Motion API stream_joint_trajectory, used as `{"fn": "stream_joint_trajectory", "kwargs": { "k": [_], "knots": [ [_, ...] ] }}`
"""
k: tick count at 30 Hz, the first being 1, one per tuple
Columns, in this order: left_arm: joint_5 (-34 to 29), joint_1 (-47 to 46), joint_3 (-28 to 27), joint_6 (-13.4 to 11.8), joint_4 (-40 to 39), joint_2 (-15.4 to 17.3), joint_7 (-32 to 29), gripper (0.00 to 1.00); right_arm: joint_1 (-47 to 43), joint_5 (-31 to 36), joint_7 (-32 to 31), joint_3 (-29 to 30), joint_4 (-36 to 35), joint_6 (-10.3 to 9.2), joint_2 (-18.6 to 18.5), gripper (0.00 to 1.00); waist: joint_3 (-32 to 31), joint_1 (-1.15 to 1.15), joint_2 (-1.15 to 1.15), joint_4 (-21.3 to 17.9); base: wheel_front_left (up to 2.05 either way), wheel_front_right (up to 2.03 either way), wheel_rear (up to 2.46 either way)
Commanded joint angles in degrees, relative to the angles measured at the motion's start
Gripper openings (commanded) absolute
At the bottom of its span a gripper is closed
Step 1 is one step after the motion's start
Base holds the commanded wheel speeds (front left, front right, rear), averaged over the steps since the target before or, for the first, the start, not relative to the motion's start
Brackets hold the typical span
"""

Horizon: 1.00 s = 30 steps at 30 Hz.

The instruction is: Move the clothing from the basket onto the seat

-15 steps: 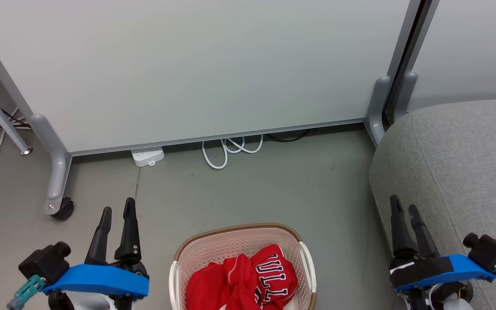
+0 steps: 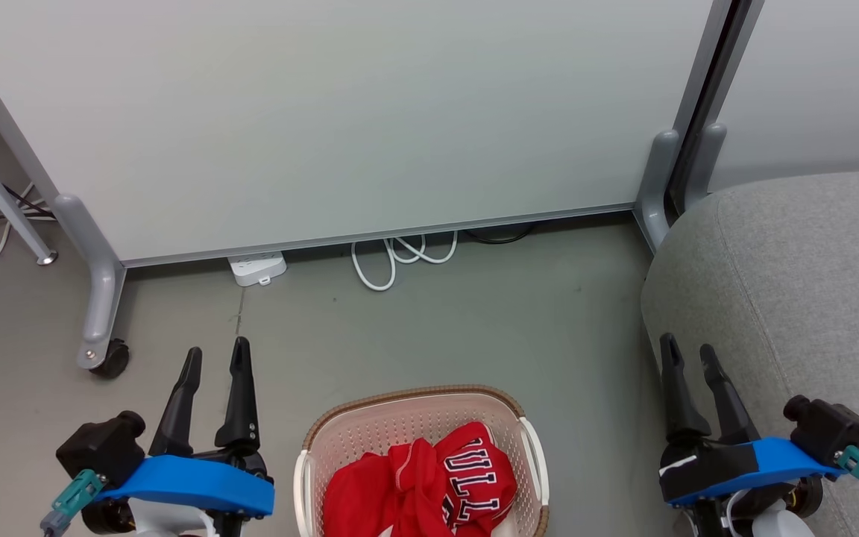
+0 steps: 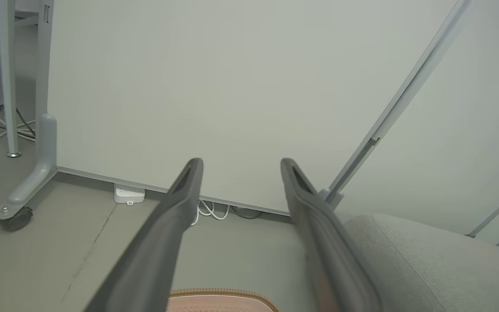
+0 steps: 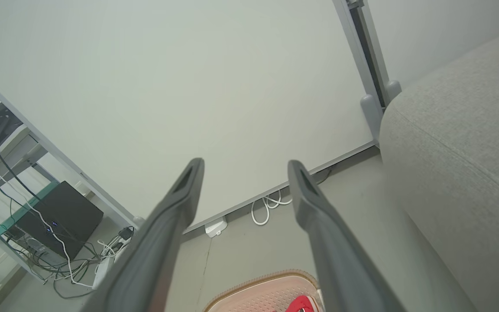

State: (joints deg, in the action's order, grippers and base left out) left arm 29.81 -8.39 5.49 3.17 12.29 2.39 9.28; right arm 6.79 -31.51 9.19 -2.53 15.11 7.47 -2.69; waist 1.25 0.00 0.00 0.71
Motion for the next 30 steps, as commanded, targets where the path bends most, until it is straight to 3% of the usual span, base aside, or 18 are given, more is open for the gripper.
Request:
{"fn": "stream_joint_trajectory", "kwargs": {
  "k": [1,30],
  "knots": [
    [-1.5,-1.3,0.1,-0.2,-0.4,0.4,0.6,1.00,1.1,1.7,0.7,-0.3,-0.2,0.03,-0.2,1.00,0.1,0.00,0.00,0.0,0.00,0.00,0.00],
    [-15.6,-1.9,2.4,-1.1,0.3,0.6,4.2,1.00,1.7,15.6,4.2,-1.9,1.4,0.03,-0.3,1.00,0.0,0.00,0.00,0.4,0.00,0.00,0.00]
  ]
}}
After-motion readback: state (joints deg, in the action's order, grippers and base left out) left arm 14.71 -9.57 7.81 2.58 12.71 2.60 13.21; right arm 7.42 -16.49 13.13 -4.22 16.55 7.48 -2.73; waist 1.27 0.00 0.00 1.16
